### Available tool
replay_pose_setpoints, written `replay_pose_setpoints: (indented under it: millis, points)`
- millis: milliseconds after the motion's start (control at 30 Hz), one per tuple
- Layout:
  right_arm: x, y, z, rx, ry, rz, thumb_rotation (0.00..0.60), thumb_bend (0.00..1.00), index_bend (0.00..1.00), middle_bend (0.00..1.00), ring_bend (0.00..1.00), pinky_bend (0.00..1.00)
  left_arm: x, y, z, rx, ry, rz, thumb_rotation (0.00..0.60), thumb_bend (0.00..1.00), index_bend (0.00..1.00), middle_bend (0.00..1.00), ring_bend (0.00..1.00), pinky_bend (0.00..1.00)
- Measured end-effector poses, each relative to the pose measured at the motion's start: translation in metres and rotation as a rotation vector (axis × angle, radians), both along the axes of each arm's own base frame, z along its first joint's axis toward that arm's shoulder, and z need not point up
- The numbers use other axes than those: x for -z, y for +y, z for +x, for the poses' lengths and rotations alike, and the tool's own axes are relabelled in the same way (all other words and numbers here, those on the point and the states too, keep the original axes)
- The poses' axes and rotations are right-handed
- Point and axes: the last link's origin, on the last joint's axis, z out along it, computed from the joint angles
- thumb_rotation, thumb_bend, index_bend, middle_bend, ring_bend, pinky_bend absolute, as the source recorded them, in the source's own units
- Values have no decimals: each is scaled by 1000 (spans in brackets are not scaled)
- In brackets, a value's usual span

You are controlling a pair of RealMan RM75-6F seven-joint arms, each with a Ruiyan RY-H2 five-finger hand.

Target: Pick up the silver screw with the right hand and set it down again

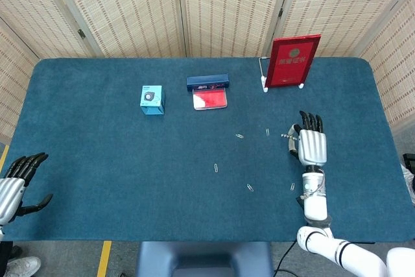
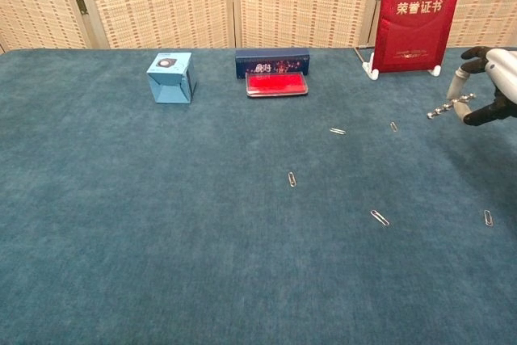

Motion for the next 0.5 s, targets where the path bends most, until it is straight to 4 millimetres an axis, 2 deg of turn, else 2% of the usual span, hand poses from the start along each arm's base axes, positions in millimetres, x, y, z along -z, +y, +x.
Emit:
replay_pose_setpoints:
  millis: [200, 500]
  points:
    - [10, -21, 9, 2, 24, 28, 600, 498, 753, 128, 72, 0, -1, 0, 0, 2, -10, 0, 600, 358, 0, 104, 97, 47]
    - [24, -36, 13, 18, 29, 54, 600, 499, 753, 128, 73, 0, -5, -1, -1, 2, -21, 8, 600, 358, 0, 104, 96, 47]
